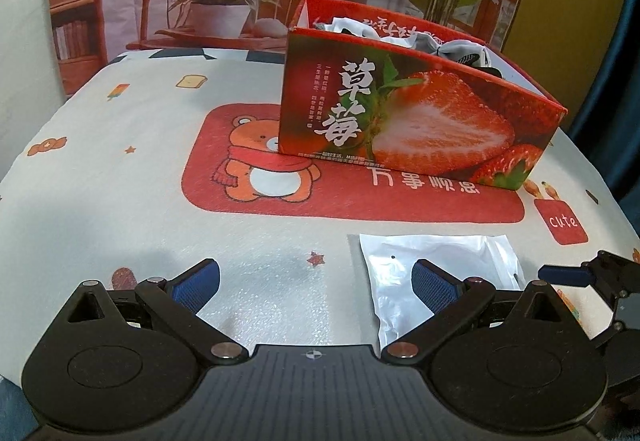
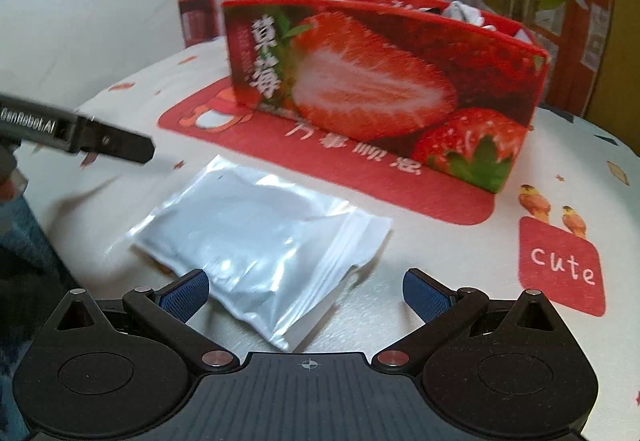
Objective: Organize soft objects
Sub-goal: 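Withdraw both grippers and move them to the clear bag of green cable, then close the left gripper on the cable bag while the right gripper grips it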
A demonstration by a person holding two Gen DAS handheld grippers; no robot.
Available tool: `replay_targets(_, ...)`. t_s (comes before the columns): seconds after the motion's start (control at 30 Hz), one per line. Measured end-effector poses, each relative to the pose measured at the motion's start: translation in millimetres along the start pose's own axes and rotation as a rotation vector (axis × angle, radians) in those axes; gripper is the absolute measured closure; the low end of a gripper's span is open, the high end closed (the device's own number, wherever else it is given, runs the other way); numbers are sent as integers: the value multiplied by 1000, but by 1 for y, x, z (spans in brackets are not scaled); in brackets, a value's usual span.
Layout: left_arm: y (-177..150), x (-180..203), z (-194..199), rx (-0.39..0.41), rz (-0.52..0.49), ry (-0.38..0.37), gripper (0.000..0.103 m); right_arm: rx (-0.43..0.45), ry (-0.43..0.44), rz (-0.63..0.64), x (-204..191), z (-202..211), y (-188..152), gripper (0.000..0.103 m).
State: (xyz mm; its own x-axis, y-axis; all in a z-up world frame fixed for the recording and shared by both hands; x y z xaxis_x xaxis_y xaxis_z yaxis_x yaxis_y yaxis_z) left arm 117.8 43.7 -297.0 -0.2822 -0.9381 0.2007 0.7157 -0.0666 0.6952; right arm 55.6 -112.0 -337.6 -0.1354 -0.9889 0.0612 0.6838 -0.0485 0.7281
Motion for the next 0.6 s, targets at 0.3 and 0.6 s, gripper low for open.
replay_targets(0.3, 3, -3, 5, 42, 9, 11, 0, -31, -42, 77, -11, -17, 8, 0)
replay_targets(0.6, 21, -21, -7, 72, 33, 38, 1, -44, -65, -11, 8, -49, 34, 1)
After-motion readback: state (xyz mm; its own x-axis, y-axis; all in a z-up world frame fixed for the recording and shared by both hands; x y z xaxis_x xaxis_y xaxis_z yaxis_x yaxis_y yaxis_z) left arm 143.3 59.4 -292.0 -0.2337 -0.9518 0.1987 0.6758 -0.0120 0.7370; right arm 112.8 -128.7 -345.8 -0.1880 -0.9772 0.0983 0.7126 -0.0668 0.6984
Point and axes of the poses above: each gripper's, at about its wrist camera, not at the fingertips, and z roughly against the way its jaws point, x to its right, y to its top, the point moved 3 cm from there along -z, roughly the way its jaws point, and after that the axes turned 6 degrees about -y, right-handed, at the moved point
